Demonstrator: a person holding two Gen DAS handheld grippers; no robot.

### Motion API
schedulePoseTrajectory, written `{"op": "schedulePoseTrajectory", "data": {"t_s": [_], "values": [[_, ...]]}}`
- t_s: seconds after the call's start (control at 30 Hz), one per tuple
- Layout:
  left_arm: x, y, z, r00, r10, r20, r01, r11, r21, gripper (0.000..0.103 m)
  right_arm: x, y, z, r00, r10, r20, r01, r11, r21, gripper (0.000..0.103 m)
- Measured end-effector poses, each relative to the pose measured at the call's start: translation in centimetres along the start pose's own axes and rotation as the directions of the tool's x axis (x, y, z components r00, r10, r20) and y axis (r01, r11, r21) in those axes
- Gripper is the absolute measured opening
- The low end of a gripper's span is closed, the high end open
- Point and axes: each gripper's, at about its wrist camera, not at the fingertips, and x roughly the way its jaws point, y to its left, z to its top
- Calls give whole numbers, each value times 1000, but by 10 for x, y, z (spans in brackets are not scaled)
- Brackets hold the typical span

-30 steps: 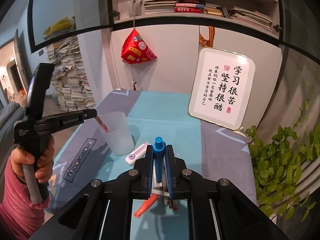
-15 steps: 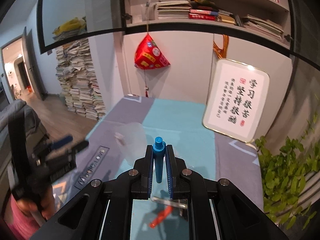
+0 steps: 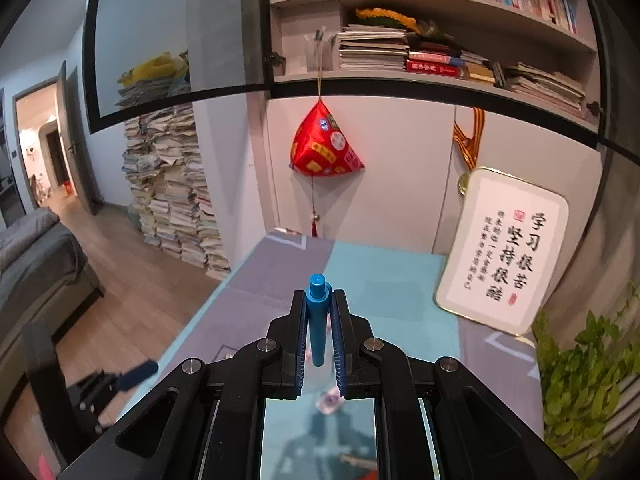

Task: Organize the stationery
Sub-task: 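Carry the blue pen with the right tool and drop it into the cup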

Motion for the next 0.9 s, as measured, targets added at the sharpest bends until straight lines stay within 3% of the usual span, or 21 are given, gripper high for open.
{"op": "schedulePoseTrajectory", "data": {"t_s": [0.47,0.9], "values": [[6,2,-3,1000,-12,-21,12,1000,3,52,63,-4,-10,992,-5,-128,15,997,75,13],[11,-3,-8,999,-21,-44,22,1000,20,52,110,-20,-34,955,59,-289,-7,984,177,13]]}}
